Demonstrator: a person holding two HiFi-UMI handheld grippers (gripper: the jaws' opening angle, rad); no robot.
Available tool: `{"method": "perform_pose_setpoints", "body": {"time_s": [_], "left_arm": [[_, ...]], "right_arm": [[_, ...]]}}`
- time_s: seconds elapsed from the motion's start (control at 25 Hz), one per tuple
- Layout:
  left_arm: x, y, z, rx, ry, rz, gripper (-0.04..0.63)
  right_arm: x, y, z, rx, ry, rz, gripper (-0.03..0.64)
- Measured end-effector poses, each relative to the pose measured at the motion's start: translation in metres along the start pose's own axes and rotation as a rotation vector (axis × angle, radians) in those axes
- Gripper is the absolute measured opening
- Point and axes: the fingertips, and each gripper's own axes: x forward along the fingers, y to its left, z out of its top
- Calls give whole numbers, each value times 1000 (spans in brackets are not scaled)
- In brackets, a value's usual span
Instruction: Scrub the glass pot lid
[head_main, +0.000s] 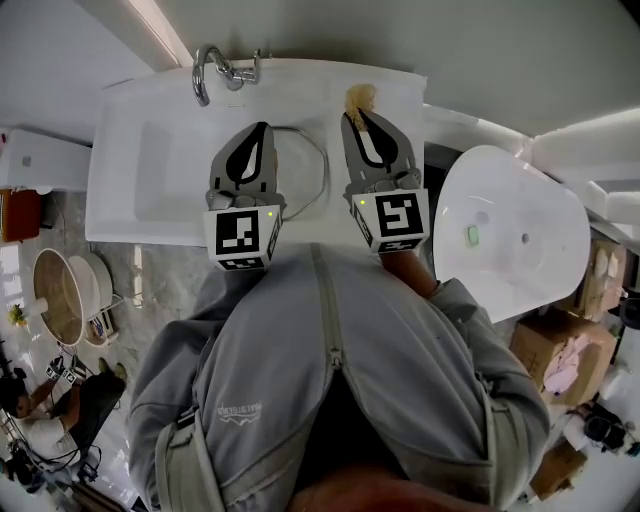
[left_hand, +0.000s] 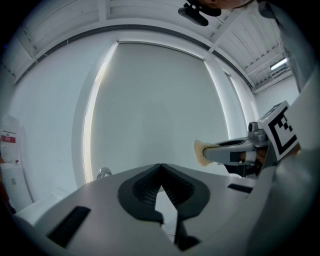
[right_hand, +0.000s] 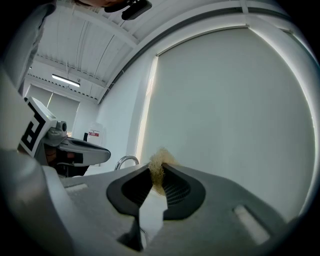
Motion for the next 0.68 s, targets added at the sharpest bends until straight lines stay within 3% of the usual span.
{"method": "perform_pose_setpoints", "body": {"time_s": [0.68], "left_arm": [[0, -24, -9, 5, 6, 14, 6]], "right_arm": [[-7, 0, -9, 18, -8, 57, 49]]}}
